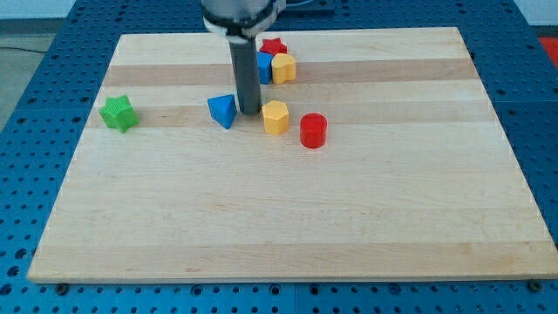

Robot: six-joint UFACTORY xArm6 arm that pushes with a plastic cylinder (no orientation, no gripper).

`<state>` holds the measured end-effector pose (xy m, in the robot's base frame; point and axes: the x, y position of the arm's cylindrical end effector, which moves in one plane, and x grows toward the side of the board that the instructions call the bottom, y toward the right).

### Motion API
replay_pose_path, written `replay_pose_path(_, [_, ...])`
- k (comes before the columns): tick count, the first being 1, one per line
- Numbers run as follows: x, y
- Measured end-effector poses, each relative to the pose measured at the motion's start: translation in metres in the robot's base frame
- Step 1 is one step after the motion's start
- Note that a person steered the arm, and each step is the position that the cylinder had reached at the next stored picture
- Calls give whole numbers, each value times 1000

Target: Move yellow blocks green circle red circle and blue triangle upwards

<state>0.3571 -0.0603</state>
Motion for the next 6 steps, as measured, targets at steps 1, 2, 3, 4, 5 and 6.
replay_pose_path(1, [-13,19])
replay_pose_path(2, [32,-20])
replay_pose_path(3, [65,-45])
replay_pose_path(4, [43,-78])
replay_pose_path(5, [-3,-82])
replay_pose_path(6, [-22,-45])
